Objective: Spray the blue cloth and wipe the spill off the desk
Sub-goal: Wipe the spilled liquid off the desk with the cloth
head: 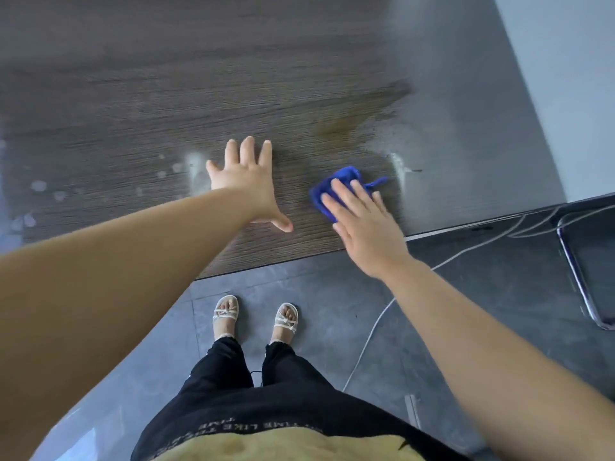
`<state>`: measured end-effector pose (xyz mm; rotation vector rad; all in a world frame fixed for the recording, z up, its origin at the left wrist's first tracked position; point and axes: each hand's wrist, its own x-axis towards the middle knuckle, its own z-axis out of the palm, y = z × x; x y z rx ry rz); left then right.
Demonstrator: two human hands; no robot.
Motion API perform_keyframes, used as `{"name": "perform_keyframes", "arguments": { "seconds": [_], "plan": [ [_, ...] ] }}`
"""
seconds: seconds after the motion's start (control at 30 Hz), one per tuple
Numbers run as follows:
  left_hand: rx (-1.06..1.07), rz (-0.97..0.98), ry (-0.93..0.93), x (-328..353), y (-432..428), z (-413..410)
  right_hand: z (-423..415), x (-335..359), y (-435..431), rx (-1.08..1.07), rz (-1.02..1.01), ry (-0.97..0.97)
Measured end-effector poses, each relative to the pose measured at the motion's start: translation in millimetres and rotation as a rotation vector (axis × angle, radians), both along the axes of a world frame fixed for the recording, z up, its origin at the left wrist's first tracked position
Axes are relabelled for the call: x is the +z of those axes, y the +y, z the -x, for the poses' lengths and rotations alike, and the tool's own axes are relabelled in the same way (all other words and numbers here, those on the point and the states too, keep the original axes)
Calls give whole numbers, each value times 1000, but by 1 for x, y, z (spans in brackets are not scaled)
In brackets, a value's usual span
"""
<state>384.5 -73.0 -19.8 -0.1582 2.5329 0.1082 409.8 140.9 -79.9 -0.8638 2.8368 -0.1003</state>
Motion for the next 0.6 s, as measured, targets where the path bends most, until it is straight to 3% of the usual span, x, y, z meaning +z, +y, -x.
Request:
{"name": "perform_keyframes", "arguments": {
  "seconds": [0.07,0.13,0.23,0.33,0.47,0.53,0.6],
  "plan": [
    [63,-9,-39,-3,-6,2,21,-1,27,-145,-21,48],
    [78,2,-65,-9,-12,0,41,0,33,-437,-32,17],
    [66,7,-62,-13,-12,-1,49,2,-5,-732,-3,-5],
    [64,12,-58,-13,-12,3,26,-3,-41,-427,41,3],
    [65,22,-77,-13,-11,4,23,0,0,-9,16,-5],
    [69,24,-91,-12,-10,4,41,0,31,-58,-28,41],
    [74,29,-96,-11,-10,5,59,1,38,-343,-27,-2]
  ]
}}
